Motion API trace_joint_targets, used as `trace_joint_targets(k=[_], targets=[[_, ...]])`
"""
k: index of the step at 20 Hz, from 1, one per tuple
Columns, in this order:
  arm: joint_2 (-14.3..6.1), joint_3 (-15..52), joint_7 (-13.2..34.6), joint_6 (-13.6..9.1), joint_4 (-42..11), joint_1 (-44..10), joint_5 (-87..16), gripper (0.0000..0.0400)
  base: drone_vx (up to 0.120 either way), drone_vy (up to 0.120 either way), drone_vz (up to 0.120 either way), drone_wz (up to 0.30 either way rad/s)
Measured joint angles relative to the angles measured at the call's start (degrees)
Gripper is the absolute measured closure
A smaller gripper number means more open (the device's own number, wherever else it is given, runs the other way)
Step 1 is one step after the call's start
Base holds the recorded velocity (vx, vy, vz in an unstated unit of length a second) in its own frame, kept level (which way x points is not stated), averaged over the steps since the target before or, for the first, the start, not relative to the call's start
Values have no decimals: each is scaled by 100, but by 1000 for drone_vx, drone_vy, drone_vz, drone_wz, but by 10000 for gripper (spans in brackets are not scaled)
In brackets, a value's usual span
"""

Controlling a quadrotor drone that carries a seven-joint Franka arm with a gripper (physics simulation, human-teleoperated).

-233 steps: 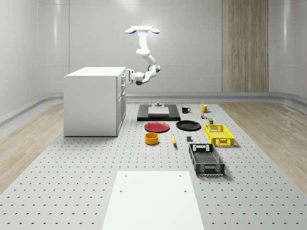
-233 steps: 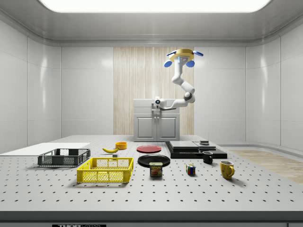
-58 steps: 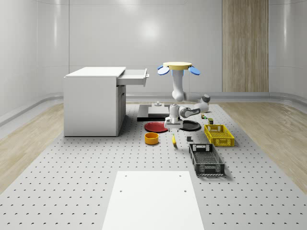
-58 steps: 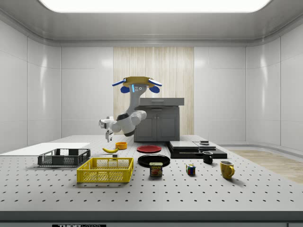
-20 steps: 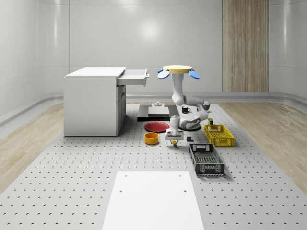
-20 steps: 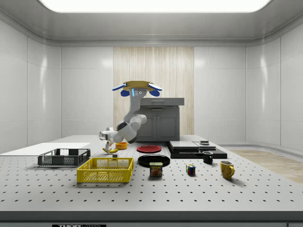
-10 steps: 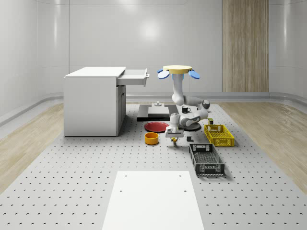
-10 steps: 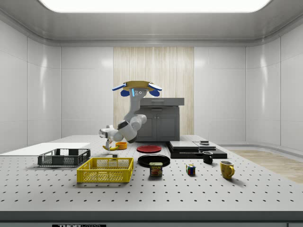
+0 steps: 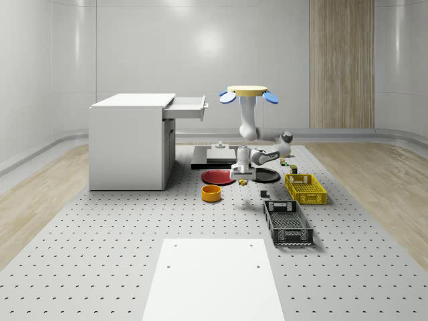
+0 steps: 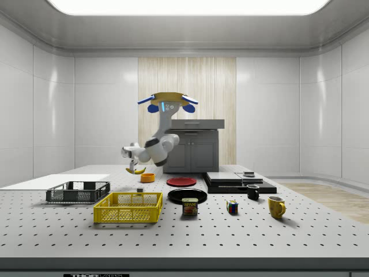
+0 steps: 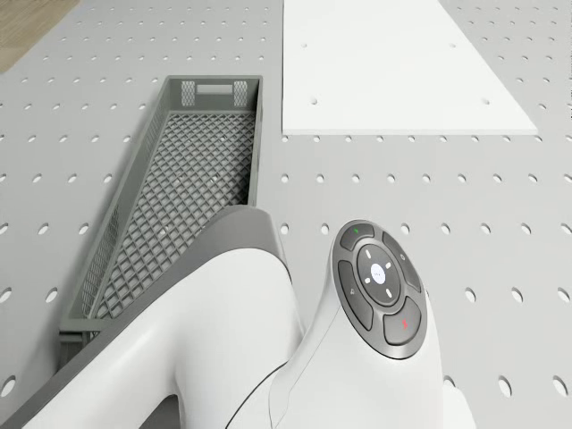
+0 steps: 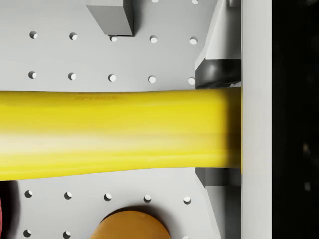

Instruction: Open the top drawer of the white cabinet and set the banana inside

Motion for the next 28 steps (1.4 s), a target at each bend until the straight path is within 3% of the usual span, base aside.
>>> trace_joint_targets(k=[18,28], targets=[[-142,-161,-56,76,-31,50,-195,210,-120,0,120,0],[-213,-175,-75,142,-26,79,-230,210,-120,-96,120,0]])
